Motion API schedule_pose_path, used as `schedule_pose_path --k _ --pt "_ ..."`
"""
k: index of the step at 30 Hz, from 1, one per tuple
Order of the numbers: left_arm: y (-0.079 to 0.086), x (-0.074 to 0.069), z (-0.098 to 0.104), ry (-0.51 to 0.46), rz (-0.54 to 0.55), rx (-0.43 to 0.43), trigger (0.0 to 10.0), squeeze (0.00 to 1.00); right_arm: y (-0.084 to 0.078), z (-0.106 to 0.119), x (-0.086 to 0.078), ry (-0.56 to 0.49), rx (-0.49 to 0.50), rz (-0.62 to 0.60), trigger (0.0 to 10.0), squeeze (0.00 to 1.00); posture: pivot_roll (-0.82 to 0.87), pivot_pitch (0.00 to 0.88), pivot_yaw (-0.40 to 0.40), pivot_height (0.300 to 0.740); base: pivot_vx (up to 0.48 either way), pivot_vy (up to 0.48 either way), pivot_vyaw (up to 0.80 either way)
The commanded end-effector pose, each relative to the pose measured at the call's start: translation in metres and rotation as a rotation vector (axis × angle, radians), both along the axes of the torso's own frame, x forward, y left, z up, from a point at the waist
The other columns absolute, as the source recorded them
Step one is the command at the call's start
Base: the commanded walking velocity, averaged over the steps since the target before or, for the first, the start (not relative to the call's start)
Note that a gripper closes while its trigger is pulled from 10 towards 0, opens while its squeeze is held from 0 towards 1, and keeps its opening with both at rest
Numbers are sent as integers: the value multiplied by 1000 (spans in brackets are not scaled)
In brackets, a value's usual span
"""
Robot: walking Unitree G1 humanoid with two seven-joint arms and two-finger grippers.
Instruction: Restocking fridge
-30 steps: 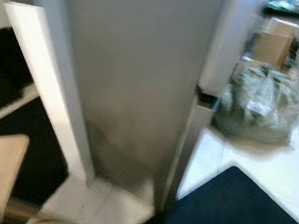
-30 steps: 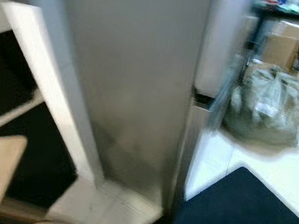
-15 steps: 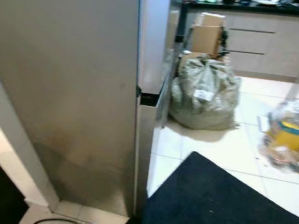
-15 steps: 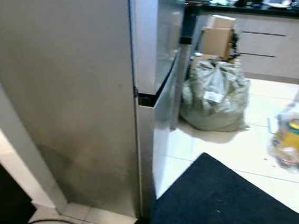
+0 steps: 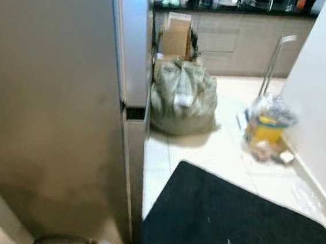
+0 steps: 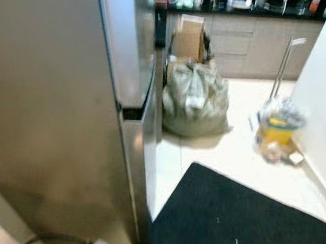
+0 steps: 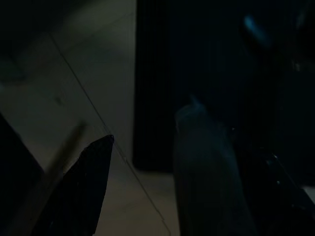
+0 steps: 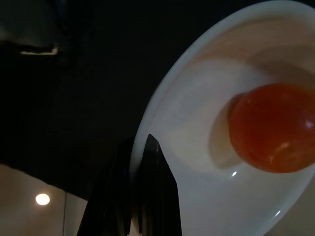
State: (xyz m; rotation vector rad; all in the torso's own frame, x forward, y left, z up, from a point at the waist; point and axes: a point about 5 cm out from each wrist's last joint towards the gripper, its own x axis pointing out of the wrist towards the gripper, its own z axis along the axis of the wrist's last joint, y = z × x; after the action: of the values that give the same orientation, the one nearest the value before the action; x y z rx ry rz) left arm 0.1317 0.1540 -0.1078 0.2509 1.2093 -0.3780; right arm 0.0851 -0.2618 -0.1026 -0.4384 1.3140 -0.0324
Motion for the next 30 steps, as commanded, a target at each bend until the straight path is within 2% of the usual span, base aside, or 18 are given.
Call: schedule_pose_path --k 1,20,30 --pt "4 0 0 3 -8 14 10000 0 0 1 3 -12 -2 10 10000 0 -177 0 57 740 0 -465 0" --pt "3 -1 0 10 -2 8 10000 0 1 1 4 -1 0 50 10000 0 -179 0 52 740 0 -469 0" --pt "3 2 1 3 0 8 10000 0 3 1 8 18 7 121 10000 0 -175 0 50 740 0 -469 0"
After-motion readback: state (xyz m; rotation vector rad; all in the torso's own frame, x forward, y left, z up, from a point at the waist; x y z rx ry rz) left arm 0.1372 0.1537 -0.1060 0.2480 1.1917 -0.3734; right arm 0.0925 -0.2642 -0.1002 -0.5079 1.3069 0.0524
